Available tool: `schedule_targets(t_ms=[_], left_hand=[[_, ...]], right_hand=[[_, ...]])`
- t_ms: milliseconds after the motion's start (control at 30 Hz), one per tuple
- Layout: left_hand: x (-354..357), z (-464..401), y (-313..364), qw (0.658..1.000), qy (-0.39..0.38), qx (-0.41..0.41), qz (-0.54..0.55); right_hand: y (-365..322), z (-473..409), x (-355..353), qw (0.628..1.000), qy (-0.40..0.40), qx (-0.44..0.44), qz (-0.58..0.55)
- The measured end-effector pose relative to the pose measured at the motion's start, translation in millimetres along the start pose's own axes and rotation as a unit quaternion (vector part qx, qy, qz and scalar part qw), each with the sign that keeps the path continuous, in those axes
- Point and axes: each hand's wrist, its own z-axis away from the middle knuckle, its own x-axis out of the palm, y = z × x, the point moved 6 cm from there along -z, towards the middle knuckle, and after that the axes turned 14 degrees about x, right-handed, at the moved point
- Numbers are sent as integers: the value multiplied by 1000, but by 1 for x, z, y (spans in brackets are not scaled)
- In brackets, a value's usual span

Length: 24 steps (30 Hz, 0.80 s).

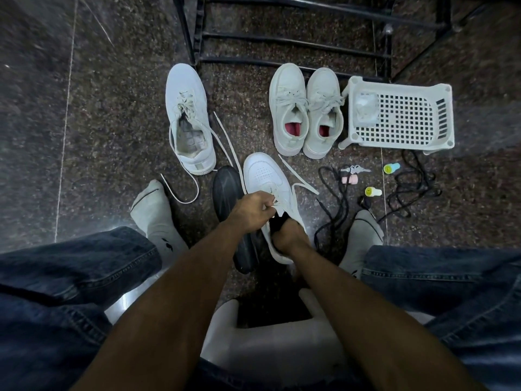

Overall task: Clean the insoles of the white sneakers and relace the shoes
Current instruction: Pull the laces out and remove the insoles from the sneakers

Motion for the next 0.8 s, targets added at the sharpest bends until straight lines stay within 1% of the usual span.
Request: schedule_targets(t_ms=[167,367,467,533,600,667,733,800], left_hand=[[2,1,-1,1000,6,3,13],[4,1,-7,999,16,-6,48],[8,5,-5,997,27,-4,65],[12,9,-9,996,37,-7,86],[15,11,-11,994,44,-6,97],[18,11,-14,994,39,-12,105],[20,12,-13,993,38,-19,110],[20,13,-11,992,39,-22,114]], right_hand=[[3,8,-7,998,23,15,-55],[7,11,-18,997,48,-4,62],[8,16,-21,996,54,-13,66],[13,22,-24,995,84,-25,44],[19,29,-29,992,121,-45,2],[22,33,-33,988,142,-43,-44],[25,32,-40,985,130,-16,-113],[23,30,-49,985,104,-3,-140]])
